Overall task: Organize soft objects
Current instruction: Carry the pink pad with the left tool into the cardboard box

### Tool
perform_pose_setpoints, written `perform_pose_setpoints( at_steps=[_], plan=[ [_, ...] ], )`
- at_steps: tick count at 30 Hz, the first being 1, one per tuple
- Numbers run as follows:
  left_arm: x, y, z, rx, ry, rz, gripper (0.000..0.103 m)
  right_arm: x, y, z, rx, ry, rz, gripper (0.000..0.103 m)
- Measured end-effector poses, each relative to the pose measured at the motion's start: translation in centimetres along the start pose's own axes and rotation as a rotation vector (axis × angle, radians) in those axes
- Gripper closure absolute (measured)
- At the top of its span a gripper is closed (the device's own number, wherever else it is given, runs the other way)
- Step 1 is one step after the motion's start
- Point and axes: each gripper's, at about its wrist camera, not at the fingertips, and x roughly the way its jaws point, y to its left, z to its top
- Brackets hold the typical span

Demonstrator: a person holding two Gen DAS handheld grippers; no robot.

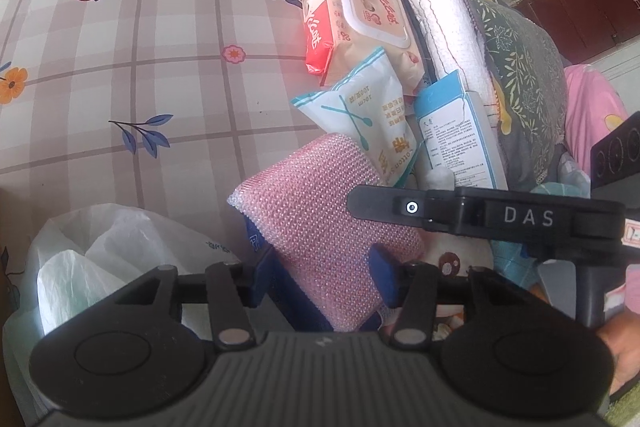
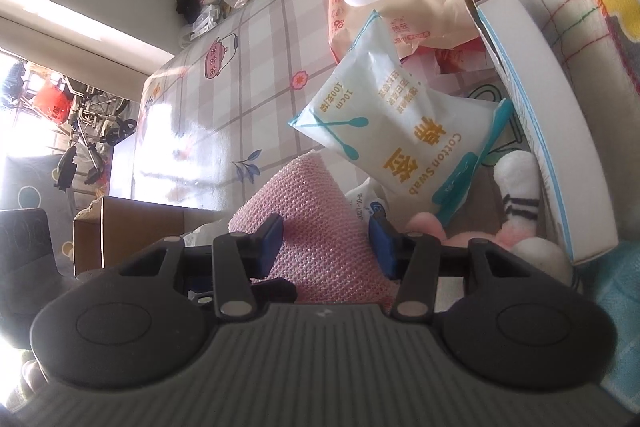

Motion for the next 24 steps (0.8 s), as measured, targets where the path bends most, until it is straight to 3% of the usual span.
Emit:
perform_pose_setpoints(
  at_steps=[7,12,18,19,20,24],
  plan=[
    [-2.9,-1.1,-0.7,0.039,-0.062,-0.012,0.053,-2.9,0.7,-1.4,0.021,-0.038,0.030,0.059],
    [-7.9,-2.0,-2.3,0.072,-0.140,-0.025,0.053,-6.5,2.9,-3.1,0.018,-0.082,0.071,0.059],
    [-15.9,-0.6,-5.7,0.052,-0.243,-0.026,0.053,-10.7,8.8,-6.0,-0.027,-0.129,0.158,0.059],
    [-17.1,-0.2,-6.3,0.047,-0.261,-0.022,0.053,-11.4,11.7,-7.2,-0.050,-0.133,0.196,0.059],
    [-18.8,0.4,-7.1,0.042,-0.289,-0.012,0.053,-11.4,11.7,-7.2,-0.050,-0.133,0.196,0.059],
    [-23.9,3.1,-10.1,0.010,-0.371,0.037,0.053,-11.7,17.8,-9.3,-0.108,-0.120,0.257,0.058]
  ],
)
